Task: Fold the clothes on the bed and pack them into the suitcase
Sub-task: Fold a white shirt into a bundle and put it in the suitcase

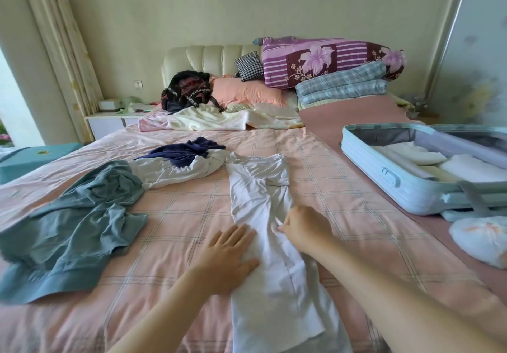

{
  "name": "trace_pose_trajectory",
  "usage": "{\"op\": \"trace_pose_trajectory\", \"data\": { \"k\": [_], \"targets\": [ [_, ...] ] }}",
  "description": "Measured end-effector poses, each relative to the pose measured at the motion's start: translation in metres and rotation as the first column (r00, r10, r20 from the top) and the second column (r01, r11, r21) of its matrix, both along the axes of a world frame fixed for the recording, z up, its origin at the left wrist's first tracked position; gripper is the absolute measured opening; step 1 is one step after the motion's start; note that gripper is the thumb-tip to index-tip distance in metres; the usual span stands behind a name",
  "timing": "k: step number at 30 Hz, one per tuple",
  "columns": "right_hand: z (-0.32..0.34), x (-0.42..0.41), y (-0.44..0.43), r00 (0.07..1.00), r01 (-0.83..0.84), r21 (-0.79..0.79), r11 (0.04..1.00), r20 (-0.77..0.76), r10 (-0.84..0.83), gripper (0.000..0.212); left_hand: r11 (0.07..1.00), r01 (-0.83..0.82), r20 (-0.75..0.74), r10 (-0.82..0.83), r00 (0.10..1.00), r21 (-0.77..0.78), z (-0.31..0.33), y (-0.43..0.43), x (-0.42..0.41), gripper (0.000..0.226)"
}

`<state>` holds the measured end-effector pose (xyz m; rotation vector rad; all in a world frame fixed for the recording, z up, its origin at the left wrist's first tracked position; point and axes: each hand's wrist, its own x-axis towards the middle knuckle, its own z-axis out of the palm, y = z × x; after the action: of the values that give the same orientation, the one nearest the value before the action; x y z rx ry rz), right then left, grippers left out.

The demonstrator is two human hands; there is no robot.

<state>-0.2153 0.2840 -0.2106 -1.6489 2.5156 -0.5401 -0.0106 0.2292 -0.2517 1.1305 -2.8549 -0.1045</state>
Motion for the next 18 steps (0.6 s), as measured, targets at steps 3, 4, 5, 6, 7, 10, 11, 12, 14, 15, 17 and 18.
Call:
{"op": "trace_pose_trajectory", "data": {
  "k": [3,4,5,6,7,10,11,12,14,15,17,18],
  "targets": [
    [-0.002,-0.006,0.019,0.995,0.093,0.028,0.995,0.035,-0.094,0.018,0.999,-0.042,0.058,0.042,0.997,0.008,0.001,0.005,0.01,0.073],
    [-0.004,-0.006,0.025,0.994,0.1,0.035,0.994,0.048,-0.101,0.015,0.999,-0.029,0.032,0.03,0.999,-0.029,0.003,0.007,0.011,0.072],
    [-0.005,-0.003,0.031,0.993,0.096,0.027,0.995,0.061,-0.097,0.015,0.997,0.006,-0.023,-0.008,1.0,-0.076,0.005,0.01,0.011,0.067],
    [-0.005,0.002,0.037,0.994,0.079,0.008,0.997,0.075,-0.08,0.018,0.993,0.057,-0.095,-0.067,0.993,-0.102,0.006,0.016,0.011,0.058],
    [-0.005,0.008,0.043,0.994,0.061,-0.005,0.998,0.088,-0.061,0.023,0.989,0.106,-0.156,-0.121,0.98,-0.104,0.008,0.023,0.012,0.05],
    [-0.008,0.023,0.059,0.996,0.012,0.041,0.999,0.089,-0.015,0.027,0.979,0.2,-0.202,-0.202,0.958,-0.029,0.006,0.044,0.014,0.048],
    [-0.01,0.026,0.063,0.996,-0.016,0.06,0.998,0.084,0.011,0.024,0.977,0.212,-0.19,-0.212,0.959,-0.018,0.004,0.05,0.013,0.044],
    [-0.011,0.027,0.067,0.995,-0.038,0.061,0.997,0.098,0.032,0.027,0.975,0.221,-0.187,-0.218,0.958,-0.009,0.001,0.054,0.013,0.037],
    [-0.012,0.026,0.073,0.984,-0.059,0.027,0.998,0.169,0.053,0.039,0.972,0.231,-0.195,-0.219,0.956,0.04,-0.002,0.059,0.014,0.024],
    [-0.012,0.024,0.075,0.977,-0.055,-0.005,0.998,0.205,0.055,0.04,0.971,0.229,-0.188,-0.212,0.959,0.075,0.001,0.062,0.017,0.022],
    [-0.011,0.021,0.082,0.979,-0.058,-0.055,0.997,0.194,0.067,0.033,0.966,0.225,-0.169,-0.201,0.965,0.131,0.006,0.065,0.026,0.019],
    [-0.013,0.02,0.087,0.986,-0.074,-0.038,0.997,0.144,0.079,0.026,0.961,0.233,-0.171,-0.207,0.963,0.147,0.009,0.067,0.03,0.017]
  ]
}}
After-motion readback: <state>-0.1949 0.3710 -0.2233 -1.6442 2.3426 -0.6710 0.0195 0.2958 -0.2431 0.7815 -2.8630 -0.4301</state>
